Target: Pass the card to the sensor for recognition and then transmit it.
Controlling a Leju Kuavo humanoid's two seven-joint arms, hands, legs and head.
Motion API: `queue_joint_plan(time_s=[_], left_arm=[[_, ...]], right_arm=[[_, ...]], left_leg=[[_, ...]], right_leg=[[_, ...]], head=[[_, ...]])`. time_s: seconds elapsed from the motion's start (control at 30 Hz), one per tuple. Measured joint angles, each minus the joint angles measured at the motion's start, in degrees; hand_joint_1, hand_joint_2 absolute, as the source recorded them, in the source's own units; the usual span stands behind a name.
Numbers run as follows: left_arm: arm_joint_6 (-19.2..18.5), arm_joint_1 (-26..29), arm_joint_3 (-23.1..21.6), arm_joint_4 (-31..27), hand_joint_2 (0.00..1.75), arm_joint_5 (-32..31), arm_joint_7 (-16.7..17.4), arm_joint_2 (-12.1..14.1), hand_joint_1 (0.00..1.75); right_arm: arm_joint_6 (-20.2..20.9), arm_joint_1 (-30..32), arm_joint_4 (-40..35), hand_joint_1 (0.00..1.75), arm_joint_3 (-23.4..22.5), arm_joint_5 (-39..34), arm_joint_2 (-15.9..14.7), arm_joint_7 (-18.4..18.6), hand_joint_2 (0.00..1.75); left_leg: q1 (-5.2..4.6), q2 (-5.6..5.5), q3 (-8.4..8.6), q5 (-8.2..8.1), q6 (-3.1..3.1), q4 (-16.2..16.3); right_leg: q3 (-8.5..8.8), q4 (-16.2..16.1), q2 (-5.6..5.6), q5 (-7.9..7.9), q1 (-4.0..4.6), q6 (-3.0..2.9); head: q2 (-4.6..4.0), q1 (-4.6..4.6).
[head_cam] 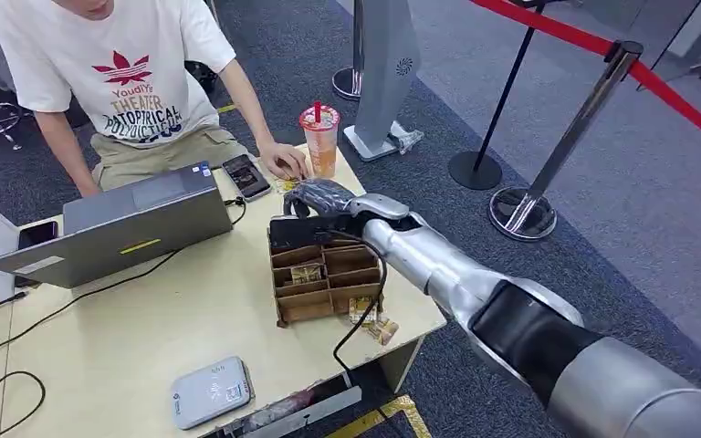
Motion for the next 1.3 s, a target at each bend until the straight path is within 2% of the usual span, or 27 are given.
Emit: queue_joint_plan(time_s=[0.47, 0.57, 0.6, 1.03, 1.17, 1.3], left_arm=[[0.07, -0.01, 0.00, 0.00, 0.00, 0.26, 0.00, 0.00, 0.00], [0.07, -0.01, 0.00, 0.00, 0.00, 0.24, 0.00, -0.02, 0.00], [0.09, -0.02, 0.00, 0.00, 0.00, 0.24, -0.02, -0.02, 0.00], [0.09, -0.26, 0.00, 0.00, 0.00, 0.13, -0.09, -0.07, 0.00], [0.11, -0.42, 0.00, 0.00, 0.00, -0.02, -0.09, -0.09, 0.00], [0.11, -0.64, -0.07, 0.00, 0.00, -0.20, 0.02, -0.09, 0.00]], right_arm=[[2.05, -2.72, -2.32, 1.50, -0.24, -0.68, -0.09, 0.76, 1.75], [2.23, -3.97, -2.41, 1.55, -0.37, -1.38, -0.11, 0.79, 1.75], [2.30, -4.30, -2.43, 1.52, -0.50, -1.40, -0.11, 0.79, 1.75], [3.24, -6.93, -5.14, 1.59, -1.68, -3.08, -0.17, 1.29, 1.75], [3.48, -8.32, -5.38, 1.59, -1.68, -3.41, 0.31, 1.66, 1.75], [3.85, -9.91, -5.36, 1.66, -1.71, -3.50, 1.27, 2.36, 1.75]], left_leg=[[0.00, 0.00, 0.00, 0.01, 0.00, 0.00], [0.00, 0.00, 0.00, 0.01, 0.00, 0.02], [0.00, 0.00, 0.00, 0.01, 0.00, 0.02], [0.00, 0.00, -0.01, 0.01, 0.00, 0.02], [0.00, 0.00, -0.01, 0.01, 0.00, 0.02], [0.00, 0.00, -0.01, 0.01, 0.00, 0.02]], right_leg=[[0.01, 0.00, 0.00, 0.01, 0.00, 0.00], [0.00, 0.00, 0.00, 0.01, 0.00, 0.00], [0.00, 0.00, 0.00, 0.01, 0.00, 0.00], [0.01, 0.01, 0.00, 0.01, 0.00, 0.00], [0.01, 0.02, 0.00, 0.01, 0.01, 0.00], [0.01, 0.02, 0.00, 0.01, 0.00, 0.00]], head=[[0.00, -0.02], [0.00, -0.02], [0.00, -0.02], [0.00, -0.02], [0.00, -0.02], [0.00, -0.02]])
